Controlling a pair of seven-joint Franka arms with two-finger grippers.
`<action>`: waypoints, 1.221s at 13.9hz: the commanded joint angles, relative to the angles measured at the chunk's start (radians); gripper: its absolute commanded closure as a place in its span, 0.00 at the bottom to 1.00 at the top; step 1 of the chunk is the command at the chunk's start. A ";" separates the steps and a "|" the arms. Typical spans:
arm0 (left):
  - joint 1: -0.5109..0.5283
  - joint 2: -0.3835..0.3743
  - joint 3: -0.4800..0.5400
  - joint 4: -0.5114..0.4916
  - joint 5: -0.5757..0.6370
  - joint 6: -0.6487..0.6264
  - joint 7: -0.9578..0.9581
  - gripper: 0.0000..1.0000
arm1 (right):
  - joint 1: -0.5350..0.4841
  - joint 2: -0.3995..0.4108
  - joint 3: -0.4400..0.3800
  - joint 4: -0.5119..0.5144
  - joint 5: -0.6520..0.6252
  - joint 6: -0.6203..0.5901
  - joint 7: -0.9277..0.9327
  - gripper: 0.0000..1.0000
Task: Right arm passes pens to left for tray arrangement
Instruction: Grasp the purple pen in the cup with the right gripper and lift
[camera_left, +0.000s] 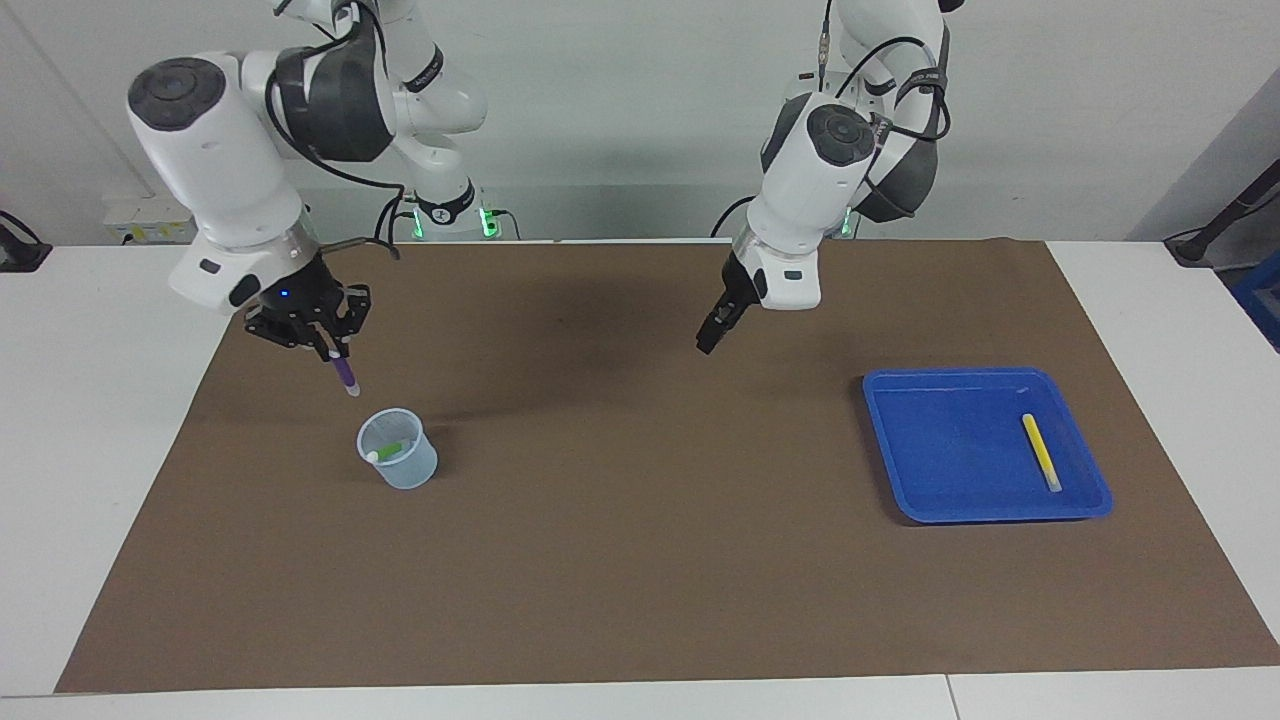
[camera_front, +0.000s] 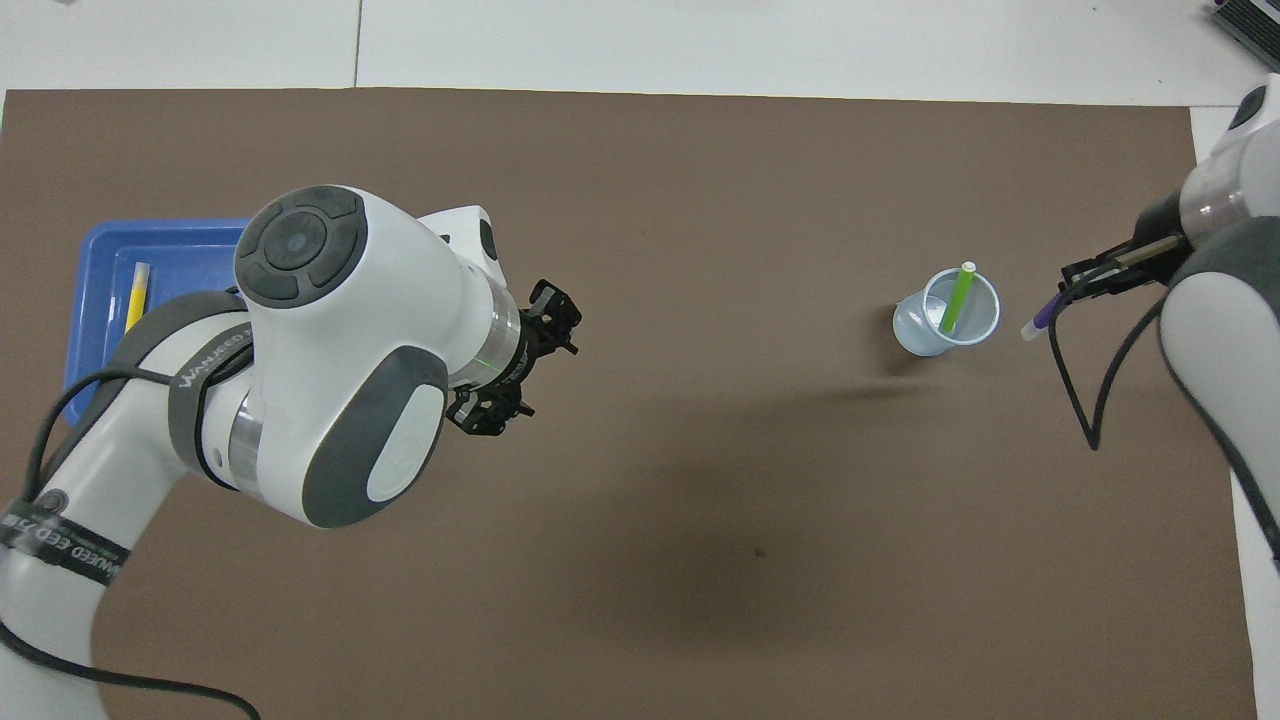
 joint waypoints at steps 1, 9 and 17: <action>-0.013 -0.019 0.012 -0.016 -0.089 0.017 -0.067 0.25 | -0.014 0.009 0.006 0.073 0.115 -0.055 -0.005 0.88; -0.078 -0.008 0.010 -0.035 -0.152 0.229 -0.334 0.05 | 0.002 -0.006 0.018 0.003 0.433 0.006 0.482 0.88; -0.148 0.004 0.010 -0.033 -0.152 0.379 -0.691 0.00 | 0.172 -0.032 0.026 -0.089 0.526 0.188 0.909 0.88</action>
